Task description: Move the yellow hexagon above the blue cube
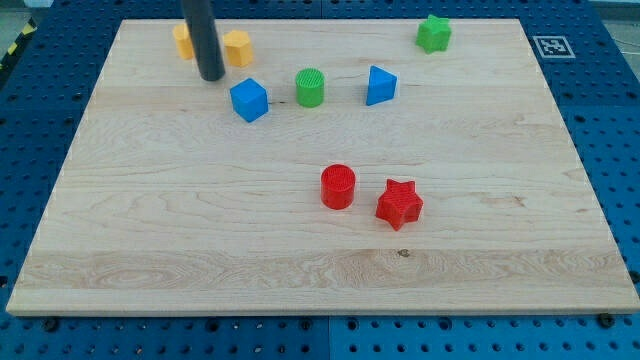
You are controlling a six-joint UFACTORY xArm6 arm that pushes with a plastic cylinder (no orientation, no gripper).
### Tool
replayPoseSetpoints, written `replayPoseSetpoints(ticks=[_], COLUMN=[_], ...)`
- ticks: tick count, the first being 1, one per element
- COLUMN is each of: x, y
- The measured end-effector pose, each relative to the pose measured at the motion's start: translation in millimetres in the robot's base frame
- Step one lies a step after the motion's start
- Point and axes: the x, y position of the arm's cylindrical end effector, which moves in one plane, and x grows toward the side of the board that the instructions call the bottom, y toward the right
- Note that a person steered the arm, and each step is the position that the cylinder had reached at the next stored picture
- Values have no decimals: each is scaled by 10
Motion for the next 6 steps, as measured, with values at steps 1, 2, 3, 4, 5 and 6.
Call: replayPoseSetpoints(ticks=[1, 2, 3, 4, 5, 6], x=[-142, -147, -244, -244, -217, -42], y=[-10, -30, 51, 165, 260, 300])
